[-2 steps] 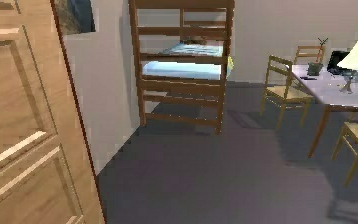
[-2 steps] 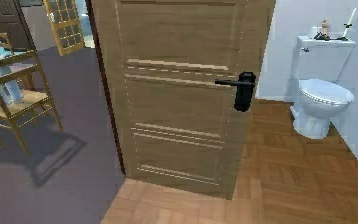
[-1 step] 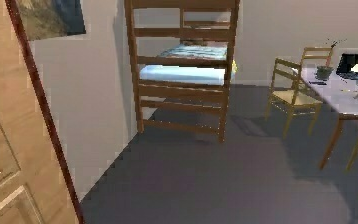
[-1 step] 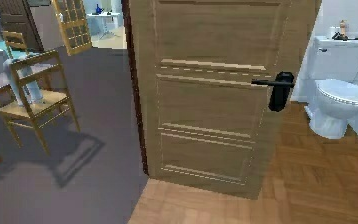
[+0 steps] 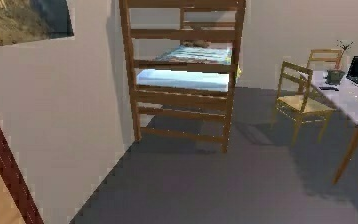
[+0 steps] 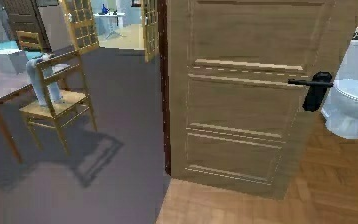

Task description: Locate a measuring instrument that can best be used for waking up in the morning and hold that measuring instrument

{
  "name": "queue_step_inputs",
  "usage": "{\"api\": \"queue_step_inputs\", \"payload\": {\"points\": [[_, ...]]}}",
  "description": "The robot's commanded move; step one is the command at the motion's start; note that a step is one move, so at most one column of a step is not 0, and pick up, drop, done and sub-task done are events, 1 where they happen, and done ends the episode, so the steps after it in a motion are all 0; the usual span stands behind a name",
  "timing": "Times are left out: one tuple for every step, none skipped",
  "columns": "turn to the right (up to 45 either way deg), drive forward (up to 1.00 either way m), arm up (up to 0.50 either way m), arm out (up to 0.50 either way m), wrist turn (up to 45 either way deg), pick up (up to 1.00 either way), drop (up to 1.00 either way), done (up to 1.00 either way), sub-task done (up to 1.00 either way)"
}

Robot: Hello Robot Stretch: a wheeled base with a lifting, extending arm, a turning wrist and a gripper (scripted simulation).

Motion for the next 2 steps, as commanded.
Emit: {"api": "queue_step_inputs", "payload": {"points": [[45.0,0.0,0.0,0.0,0.0,0.0,0.0,0.0,0.0],[24.0,0.0,0.0,0.0,0.0,0.0,0.0,0.0,0.0]]}}
